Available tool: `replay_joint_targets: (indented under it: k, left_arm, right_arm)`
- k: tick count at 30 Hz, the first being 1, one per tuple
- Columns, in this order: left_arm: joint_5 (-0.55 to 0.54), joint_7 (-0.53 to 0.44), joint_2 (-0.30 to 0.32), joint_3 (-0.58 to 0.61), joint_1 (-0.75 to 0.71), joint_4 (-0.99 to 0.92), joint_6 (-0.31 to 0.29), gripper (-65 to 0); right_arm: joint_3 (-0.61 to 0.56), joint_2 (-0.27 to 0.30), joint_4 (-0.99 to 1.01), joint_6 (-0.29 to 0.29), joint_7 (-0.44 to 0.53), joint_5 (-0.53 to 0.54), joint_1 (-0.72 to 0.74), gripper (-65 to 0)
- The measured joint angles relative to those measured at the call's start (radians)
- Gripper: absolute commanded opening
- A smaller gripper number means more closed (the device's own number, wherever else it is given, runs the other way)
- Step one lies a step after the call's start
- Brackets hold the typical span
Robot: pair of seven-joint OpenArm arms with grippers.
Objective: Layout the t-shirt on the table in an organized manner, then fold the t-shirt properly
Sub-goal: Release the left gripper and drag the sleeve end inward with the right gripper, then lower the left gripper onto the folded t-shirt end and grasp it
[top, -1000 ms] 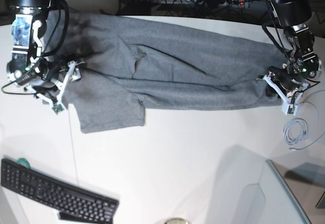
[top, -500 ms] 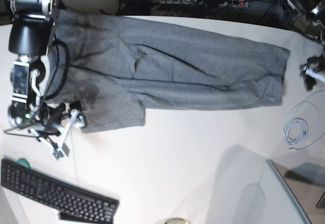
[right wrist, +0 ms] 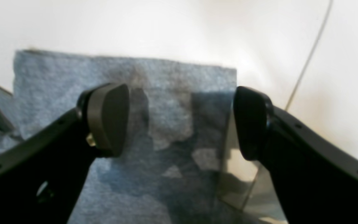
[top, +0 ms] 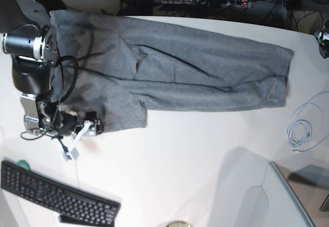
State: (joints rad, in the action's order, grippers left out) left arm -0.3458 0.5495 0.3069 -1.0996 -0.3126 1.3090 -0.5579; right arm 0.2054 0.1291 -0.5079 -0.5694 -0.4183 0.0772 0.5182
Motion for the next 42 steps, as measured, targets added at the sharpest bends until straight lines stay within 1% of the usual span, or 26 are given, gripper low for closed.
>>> replay_joint_targets:
  k: [1,2,3,7,9,10,12,14,17,24,29,33,35,39,42]
  left_arm:
    - [-0.002,0.0,0.0,0.004,-0.001,0.0,-0.003,-11.7]
    - [0.0,0.0,-0.003,0.003,-0.001,0.0,-0.007,-11.7]
    - [0.001,0.001,-0.003,0.003,-0.003,0.0,-0.007,-11.7]
    - [0.0,0.0,-0.002,0.003,-0.001,0.0,0.0,-11.7]
    - [0.0,0.001,-0.003,0.003,0.0,0.0,0.0,-11.7]
    - [0.0,0.001,-0.003,0.003,0.0,0.0,-0.001,-11.7]
    - [0.0,0.0,-0.002,0.003,-0.001,0.0,0.0,-11.7]
    - [0.0,0.001,-0.003,0.003,-0.002,0.0,0.0,-11.7]
    - [0.0,0.001,-0.002,0.006,-0.003,0.0,0.0,-11.7]
    - [0.0,0.0,-0.002,0.008,0.008,0.0,0.0,-11.7]
    - [0.0,0.002,0.001,0.076,0.006,0.0,-0.002,-11.7]
    - [0.0,0.0,0.002,0.084,0.008,0.0,-0.003,-11.7]
    - [0.001,0.001,0.004,0.086,0.009,0.0,-0.002,-11.7]
    - [0.0,0.0,0.003,0.096,0.031,0.0,0.0,-11.7]
    - [0.0,0.0,0.003,0.097,0.029,0.0,-0.003,-11.7]
  right_arm:
    - [0.0,0.0,0.001,0.0,0.0,0.0,0.001,-17.1]
    - [0.0,0.0,0.003,0.0,0.002,0.0,0.001,-20.1]
    - [0.0,0.0,0.003,0.0,0.003,0.0,-0.001,-24.6]
    - [0.0,-0.004,0.005,0.0,-0.004,-0.004,-0.007,-49.4]
    - [0.0,-0.006,0.005,0.0,-0.009,-0.007,-0.01,-62.9]
    - [0.005,-0.006,0.003,0.0,-0.012,-0.007,-0.011,-65.0]
    - [0.006,-0.009,-0.056,0.0,-0.015,-0.007,-0.037,-63.8]
    - [0.004,-0.012,-0.178,0.0,-0.032,-0.007,-0.092,-65.0]
    - [0.005,-0.032,-0.408,0.006,-0.185,-0.012,-0.186,-65.0]
    - [0.0,-0.112,-0.946,-0.007,-0.438,-0.002,-0.433,-65.0]
    - [0.006,-0.135,-1.188,-0.007,-0.602,-0.008,-0.558,-65.0]
    - [0.004,-0.172,-1.295,-0.008,-0.644,-0.001,-0.644,-65.0]
    - [0.004,-0.189,-1.332,-0.008,-0.65,0.001,-0.687,-65.0]
    - [0.004,-0.224,-1.355,-0.008,-0.664,0.0,-0.759,-65.0]
    - [0.004,-0.238,-1.356,-0.008,-0.662,0.004,-0.805,-65.0]
